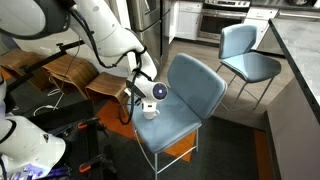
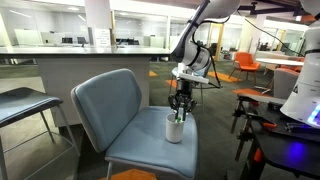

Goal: Put the marker in the cup

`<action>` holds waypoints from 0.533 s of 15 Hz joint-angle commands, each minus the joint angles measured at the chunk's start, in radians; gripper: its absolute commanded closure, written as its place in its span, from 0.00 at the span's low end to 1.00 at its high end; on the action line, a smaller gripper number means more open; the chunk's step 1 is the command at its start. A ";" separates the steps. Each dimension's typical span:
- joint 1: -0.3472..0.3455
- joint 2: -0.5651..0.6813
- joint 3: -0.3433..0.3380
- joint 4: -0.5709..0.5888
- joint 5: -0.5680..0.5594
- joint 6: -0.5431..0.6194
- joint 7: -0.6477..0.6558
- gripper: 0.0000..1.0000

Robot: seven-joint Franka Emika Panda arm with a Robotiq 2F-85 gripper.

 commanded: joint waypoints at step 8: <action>0.231 -0.156 -0.078 -0.059 -0.331 0.164 0.278 0.00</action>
